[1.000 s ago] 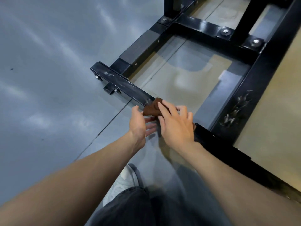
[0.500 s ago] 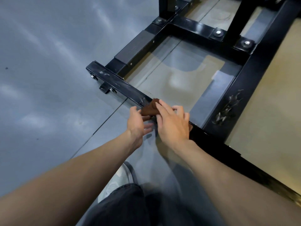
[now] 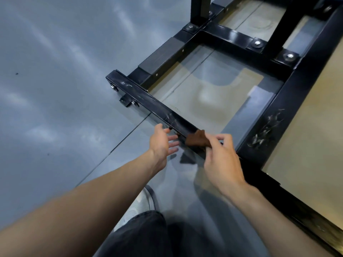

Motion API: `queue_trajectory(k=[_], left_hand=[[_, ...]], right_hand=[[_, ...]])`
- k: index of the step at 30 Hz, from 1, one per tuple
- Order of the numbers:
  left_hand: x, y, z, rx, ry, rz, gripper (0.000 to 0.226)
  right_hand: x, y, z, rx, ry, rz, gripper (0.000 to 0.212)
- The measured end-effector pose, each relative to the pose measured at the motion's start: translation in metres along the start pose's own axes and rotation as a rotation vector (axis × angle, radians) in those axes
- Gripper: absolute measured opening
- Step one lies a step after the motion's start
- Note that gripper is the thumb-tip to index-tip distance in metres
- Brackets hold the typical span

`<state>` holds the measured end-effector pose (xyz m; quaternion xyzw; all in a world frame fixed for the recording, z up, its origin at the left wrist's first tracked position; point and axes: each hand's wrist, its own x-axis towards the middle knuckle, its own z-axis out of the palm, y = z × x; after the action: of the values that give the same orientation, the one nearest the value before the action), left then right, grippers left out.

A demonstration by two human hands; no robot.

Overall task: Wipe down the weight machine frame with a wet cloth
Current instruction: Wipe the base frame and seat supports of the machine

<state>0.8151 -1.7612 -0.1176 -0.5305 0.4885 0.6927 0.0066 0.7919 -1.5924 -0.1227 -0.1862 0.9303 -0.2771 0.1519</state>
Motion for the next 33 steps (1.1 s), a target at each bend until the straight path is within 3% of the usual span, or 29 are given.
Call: queue_trajectory(k=[4, 6, 9, 11, 14, 17, 20, 27, 33], left_hand=[[0.000, 0.001, -0.002, 0.006, -0.012, -0.003, 0.049], [0.000, 0.001, -0.003, 0.009, -0.028, -0.003, 0.047], [0.002, 0.001, -0.006, 0.035, -0.052, -0.009, 0.049], [0.005, 0.000, -0.008, 0.048, -0.057, -0.013, 0.049], [0.007, -0.004, -0.012, 0.047, -0.076, -0.038, 0.048], [0.007, -0.003, -0.013, 0.046, -0.110, -0.043, 0.048], [0.009, 0.001, -0.018, 0.044, -0.123, -0.052, 0.048], [0.014, 0.002, -0.039, -0.011, -0.088, -0.086, 0.060], [0.019, 0.000, -0.049, -0.006, -0.070, -0.098, 0.064]], right_hand=[[0.033, -0.005, -0.023, 0.281, -0.290, 0.036, 0.024], [0.048, 0.000, -0.026, 0.186, -0.349, -0.007, 0.018], [0.067, 0.010, -0.028, -0.123, -0.268, -0.112, 0.029], [0.069, 0.010, -0.028, -0.080, -0.184, -0.101, 0.048], [0.049, 0.006, -0.008, -0.023, -0.016, -0.192, 0.041], [0.031, 0.002, 0.014, -0.213, -0.046, -0.222, 0.051], [0.036, -0.004, 0.035, -0.414, 0.033, -0.299, 0.059], [0.093, -0.063, 0.074, -0.481, -0.021, -0.333, 0.075], [0.022, 0.007, 0.039, -0.593, 0.046, -0.255, 0.069]])
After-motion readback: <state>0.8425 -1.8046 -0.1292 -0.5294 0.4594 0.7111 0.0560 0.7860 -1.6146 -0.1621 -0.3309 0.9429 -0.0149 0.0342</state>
